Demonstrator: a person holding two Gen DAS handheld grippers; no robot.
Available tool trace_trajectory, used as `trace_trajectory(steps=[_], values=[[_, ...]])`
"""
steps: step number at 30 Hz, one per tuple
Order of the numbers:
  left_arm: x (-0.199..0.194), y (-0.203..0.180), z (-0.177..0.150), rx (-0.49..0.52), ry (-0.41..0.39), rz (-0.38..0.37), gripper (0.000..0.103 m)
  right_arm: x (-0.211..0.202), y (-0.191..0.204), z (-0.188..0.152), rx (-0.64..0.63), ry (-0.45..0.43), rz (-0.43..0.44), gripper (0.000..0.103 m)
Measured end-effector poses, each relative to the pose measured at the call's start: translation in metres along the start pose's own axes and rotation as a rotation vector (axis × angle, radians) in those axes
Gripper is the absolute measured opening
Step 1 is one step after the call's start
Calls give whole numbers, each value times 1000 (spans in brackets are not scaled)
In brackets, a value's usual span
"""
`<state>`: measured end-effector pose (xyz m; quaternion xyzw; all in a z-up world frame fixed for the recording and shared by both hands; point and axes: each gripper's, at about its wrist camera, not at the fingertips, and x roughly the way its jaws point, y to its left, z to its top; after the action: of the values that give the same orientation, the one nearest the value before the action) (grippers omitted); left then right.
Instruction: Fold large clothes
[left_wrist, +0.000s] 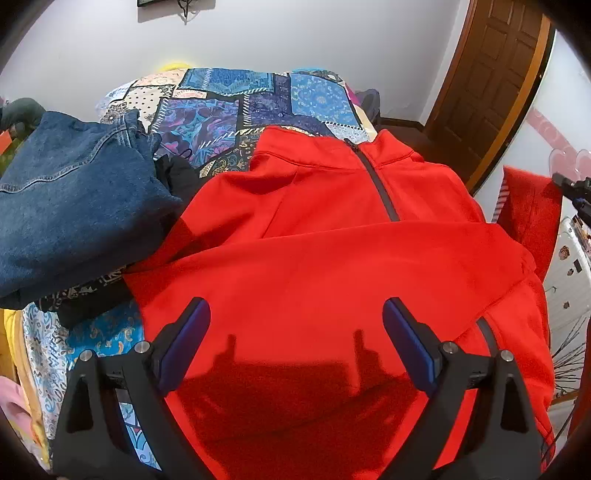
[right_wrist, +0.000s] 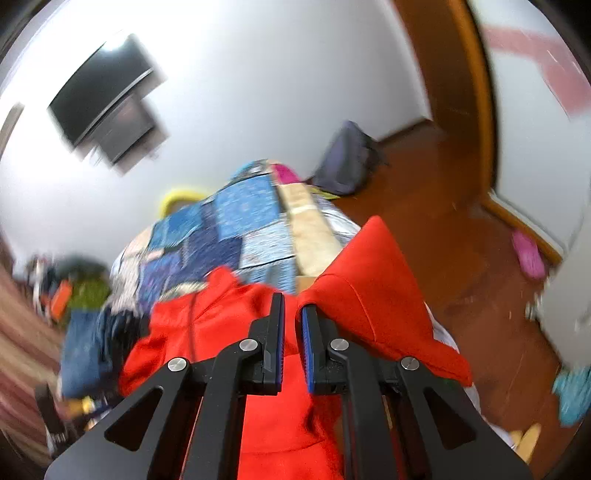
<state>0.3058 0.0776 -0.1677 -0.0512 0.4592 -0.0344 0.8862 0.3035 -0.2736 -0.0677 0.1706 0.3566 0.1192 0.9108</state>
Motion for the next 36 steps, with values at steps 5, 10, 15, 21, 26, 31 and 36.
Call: trace_trajectory(steps=[5,10,15,21,26,31,36], values=[[-6,3,-5,-13,-8,-23,95,19,41,-28,-138,95,50,8],[-10,5,-10,-6,-12,-28,95,58,62,-72,-222,282,68,8],[-9,7,-17,-1,3,-33,95,78,53,-101,-222,424,35,12],[-7,5,-21,13,9,-26,95,56,64,-100,-291,465,61,15],[-8,0,-17,20,-1,-26,95,29,70,-88,-307,377,68,25],[-9,-10,-13,47,-10,-14,95,10,46,-62,-182,221,40,61],[-6,-19,-12,73,-6,-4,95,12,-7,-41,34,174,-12,65]])
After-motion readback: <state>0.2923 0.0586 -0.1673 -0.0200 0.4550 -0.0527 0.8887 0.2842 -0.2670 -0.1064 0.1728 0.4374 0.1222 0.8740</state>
